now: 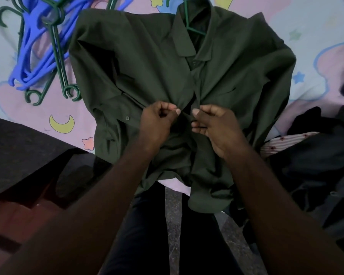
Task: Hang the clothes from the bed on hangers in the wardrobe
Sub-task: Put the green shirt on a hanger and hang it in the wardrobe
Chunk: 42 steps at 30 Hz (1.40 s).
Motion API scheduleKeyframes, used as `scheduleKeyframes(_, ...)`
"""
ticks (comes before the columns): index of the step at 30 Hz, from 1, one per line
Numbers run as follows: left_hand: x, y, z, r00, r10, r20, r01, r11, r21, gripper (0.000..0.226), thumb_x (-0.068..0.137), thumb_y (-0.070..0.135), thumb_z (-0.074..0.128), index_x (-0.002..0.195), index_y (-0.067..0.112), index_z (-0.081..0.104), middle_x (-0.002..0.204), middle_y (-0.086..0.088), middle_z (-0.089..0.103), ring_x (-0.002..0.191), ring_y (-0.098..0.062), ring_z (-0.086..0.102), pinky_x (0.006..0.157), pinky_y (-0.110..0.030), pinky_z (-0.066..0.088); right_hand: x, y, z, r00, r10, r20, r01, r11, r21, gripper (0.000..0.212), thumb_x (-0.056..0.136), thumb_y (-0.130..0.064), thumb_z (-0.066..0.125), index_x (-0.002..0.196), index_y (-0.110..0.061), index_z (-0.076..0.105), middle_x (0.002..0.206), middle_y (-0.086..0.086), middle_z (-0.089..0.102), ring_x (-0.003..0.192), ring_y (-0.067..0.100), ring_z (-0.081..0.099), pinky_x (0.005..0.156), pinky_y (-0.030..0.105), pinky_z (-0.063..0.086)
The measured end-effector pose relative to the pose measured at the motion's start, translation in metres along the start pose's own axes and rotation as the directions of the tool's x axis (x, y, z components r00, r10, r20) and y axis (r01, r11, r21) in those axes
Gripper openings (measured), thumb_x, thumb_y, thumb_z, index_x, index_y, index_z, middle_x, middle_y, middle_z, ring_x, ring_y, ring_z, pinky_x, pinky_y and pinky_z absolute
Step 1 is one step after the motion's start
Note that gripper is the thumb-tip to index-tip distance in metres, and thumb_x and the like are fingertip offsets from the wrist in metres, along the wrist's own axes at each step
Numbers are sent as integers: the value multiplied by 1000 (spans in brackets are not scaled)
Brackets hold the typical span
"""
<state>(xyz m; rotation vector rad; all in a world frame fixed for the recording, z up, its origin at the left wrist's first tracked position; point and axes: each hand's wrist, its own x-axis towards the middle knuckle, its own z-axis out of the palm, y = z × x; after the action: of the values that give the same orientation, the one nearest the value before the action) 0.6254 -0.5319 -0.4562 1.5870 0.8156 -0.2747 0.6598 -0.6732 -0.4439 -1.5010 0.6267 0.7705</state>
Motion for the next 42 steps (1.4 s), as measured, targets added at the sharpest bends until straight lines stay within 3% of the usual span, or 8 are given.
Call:
scheduleKeyframes(5,-4,8,0,1000,-17,-19,15,997,-74,11,87,7,70,83,13,62,74,-7,61,69,-14,56,69,-26,50,-1,8,3,999,9,-47,-25,932,-361,17,94,-15,62,77,-15,60,70,6,60,61,14,55,50,22,45)
scheduleKeyframes(7,-5,11,0,1000,15,-16,-16,998,-58,8,87,5,69,85,10,63,73,-6,61,69,-12,56,68,-22,49,0,6,3,1000,-5,-28,-6,915,-404,18,94,-18,61,78,-10,62,66,7,60,61,16,55,49,23,44)
scheduleKeyframes(14,-5,7,1,994,-21,104,25,999,-39,10,91,7,65,84,13,66,80,-8,68,76,-13,62,74,-24,53,2,-3,12,988,-130,81,147,953,-263,17,91,-15,66,88,1,66,69,9,59,59,9,54,52,21,49)
scheduleKeyframes(22,-8,19,-3,992,-21,123,36,992,-122,14,94,3,59,86,12,66,79,-1,68,74,-5,63,72,-16,52,-1,-4,12,971,-200,131,224,953,-203,11,91,-3,62,81,-8,65,71,5,62,62,5,58,57,19,50)
scheduleKeyframes(29,-3,22,2,1000,18,-8,-17,998,59,8,94,10,62,94,5,69,83,-3,69,78,-8,63,75,-18,52,-4,-6,12,959,-269,93,280,950,-137,14,94,-6,58,86,-13,68,75,0,66,67,6,60,60,22,50)
scheduleKeyframes(32,-6,27,3,999,47,18,-49,993,107,12,93,12,62,97,3,70,89,-10,71,82,-13,65,76,-21,53,-3,-7,13,947,-310,84,320,929,-184,16,93,-8,59,84,-19,67,72,-6,67,65,4,60,60,20,49)
scheduleKeyframes(38,-5,28,-1,999,25,48,-27,998,53,10,92,9,64,97,2,69,96,-21,71,84,-17,64,85,-33,54,2,-9,14,939,-341,54,345,918,-197,11,91,-7,62,87,-14,68,82,8,72,71,12,64,67,29,56)
scheduleKeyframes(42,-1,28,-2,998,25,60,-29,998,58,7,92,8,64,96,5,69,96,-22,70,82,-15,62,85,-33,54,6,-8,17,950,-311,-1,308,940,-146,7,91,-7,62,89,-7,68,86,15,72,71,14,64,64,25,55)
